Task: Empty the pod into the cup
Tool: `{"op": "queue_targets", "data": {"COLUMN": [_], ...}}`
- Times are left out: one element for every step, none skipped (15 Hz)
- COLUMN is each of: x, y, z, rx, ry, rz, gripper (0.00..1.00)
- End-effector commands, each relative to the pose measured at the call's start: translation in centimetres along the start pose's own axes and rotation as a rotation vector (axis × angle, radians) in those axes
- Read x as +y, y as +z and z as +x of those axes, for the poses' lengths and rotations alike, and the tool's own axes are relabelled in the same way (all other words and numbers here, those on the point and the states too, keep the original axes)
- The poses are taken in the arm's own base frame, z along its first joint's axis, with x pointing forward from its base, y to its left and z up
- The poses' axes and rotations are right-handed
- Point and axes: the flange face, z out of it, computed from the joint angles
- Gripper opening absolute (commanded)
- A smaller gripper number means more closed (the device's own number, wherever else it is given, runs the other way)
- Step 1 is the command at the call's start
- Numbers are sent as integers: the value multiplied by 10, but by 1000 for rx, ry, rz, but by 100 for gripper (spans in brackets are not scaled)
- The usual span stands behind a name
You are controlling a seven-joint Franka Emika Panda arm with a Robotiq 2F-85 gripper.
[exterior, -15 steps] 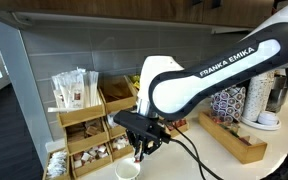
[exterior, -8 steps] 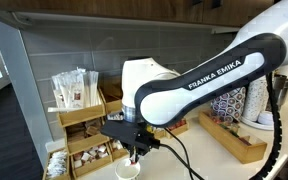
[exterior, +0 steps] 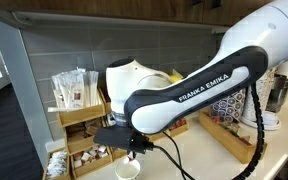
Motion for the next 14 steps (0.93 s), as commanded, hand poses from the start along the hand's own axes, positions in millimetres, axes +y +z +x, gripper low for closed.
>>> {"op": "queue_targets", "data": {"x": [-10, -12, -14, -16, -18, -20, -21, -17, -18, -19, -19, -19, -19, -19], "y": [-1, -2, -2, -3, -4, -6, -9, -8, -9, -10, -11, -11, -11, -11], "z": [-4, -6, -8, -11, -14, -16, -15, -15, -16, -16, -15, -15, -15, -15], "rx": [80, 95, 101, 104, 102, 82, 63, 77, 76, 76, 76, 76, 76, 76], "ry": [-27, -38, -65, -76, -87, -84, -85, -71, -73, -74, -75, -76, -76, -77], "rz": [-41, -48, -52, -58, -59, -38, -9, -27, -20, -17, -16, -15, -15, -15], "gripper": [5, 5, 5, 5, 5, 5, 5, 18, 18, 18, 18, 18, 18, 18]}}
